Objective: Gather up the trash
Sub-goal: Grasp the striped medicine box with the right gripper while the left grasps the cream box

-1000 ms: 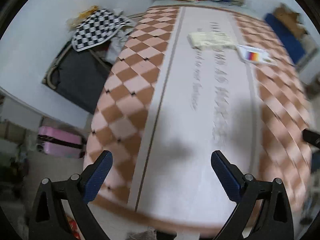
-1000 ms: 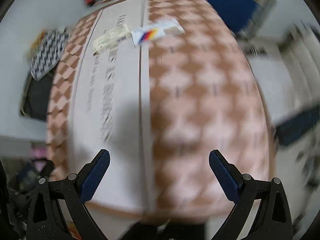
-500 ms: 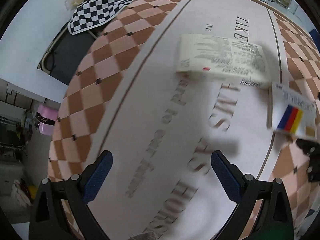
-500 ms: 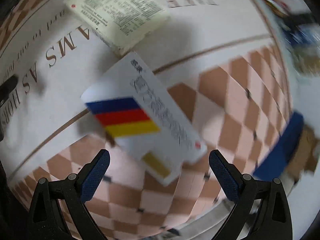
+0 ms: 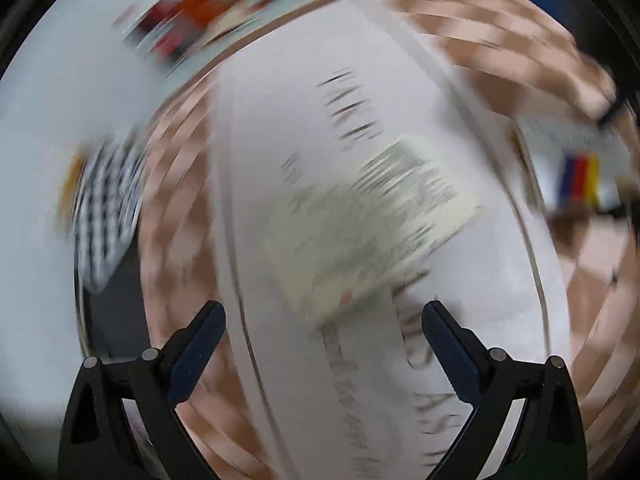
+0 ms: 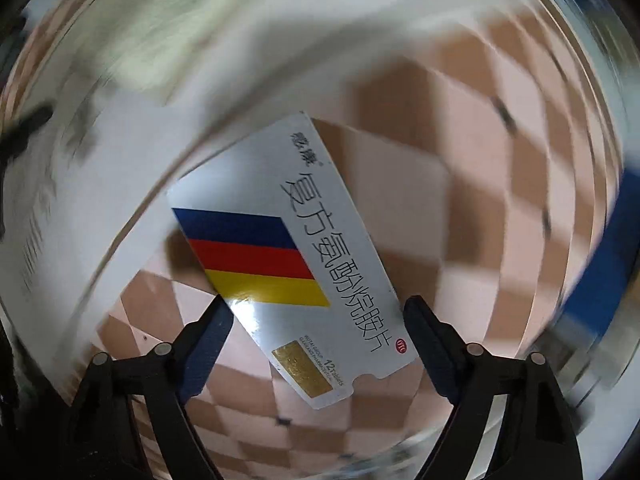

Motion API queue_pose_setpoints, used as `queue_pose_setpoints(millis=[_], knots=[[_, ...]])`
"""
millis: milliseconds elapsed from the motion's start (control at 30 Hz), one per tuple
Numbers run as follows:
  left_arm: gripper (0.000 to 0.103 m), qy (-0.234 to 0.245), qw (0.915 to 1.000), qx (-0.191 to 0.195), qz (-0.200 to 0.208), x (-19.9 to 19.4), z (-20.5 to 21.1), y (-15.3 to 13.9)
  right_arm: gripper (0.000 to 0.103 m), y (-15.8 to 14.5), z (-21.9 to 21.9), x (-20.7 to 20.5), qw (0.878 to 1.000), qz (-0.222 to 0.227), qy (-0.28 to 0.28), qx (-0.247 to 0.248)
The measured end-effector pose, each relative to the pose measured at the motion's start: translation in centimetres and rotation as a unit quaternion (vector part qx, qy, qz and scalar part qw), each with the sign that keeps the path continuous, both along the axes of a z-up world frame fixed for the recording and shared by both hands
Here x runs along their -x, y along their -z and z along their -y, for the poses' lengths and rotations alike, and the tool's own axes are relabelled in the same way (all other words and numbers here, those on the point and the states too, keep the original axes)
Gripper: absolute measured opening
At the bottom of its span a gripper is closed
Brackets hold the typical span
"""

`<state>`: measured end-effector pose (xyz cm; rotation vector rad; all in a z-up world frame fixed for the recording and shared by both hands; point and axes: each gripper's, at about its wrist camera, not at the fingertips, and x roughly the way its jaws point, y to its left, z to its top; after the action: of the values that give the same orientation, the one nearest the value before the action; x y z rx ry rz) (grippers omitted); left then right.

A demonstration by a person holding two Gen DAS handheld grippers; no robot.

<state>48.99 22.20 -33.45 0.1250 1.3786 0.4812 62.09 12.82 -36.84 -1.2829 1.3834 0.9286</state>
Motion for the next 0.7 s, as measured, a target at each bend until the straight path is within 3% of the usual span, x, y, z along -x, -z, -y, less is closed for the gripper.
queue_pose_setpoints(millis=[67, 133, 233, 467, 700], knots=[[0.1, 0.09, 0.9956, -0.001, -0.028, -1.5, 0.3, 0.3, 0.086, -0.6, 1.4, -2.9, 0.997, -0.014, 0.08, -0.019], [0.1, 0.148, 0.9876, 0.001, -0.053, -2.6, 0.5, 0.8, 0.086, -0.8, 2.4, -5.0, 0.991, -0.012, 0.128, -0.032], [0.1, 0.199, 0.9763, 0.02, -0.082, -4.0, 0.6, 1.9, 0.086, -0.9, 3.2, -7.1, 0.985, -0.019, 0.166, -0.045], [0.103, 0.247, 0.9596, 0.055, -0.123, -6.0, 0.5, 3.7, 0.087, -0.3, 2.1, -9.3, 0.989, -0.008, 0.147, -0.036], [0.1, 0.249, 0.9557, 0.103, -0.119, -6.0, -0.4, 3.6, 0.087, -0.1, 2.1, -10.0, 0.99, 0.001, 0.136, -0.027]])
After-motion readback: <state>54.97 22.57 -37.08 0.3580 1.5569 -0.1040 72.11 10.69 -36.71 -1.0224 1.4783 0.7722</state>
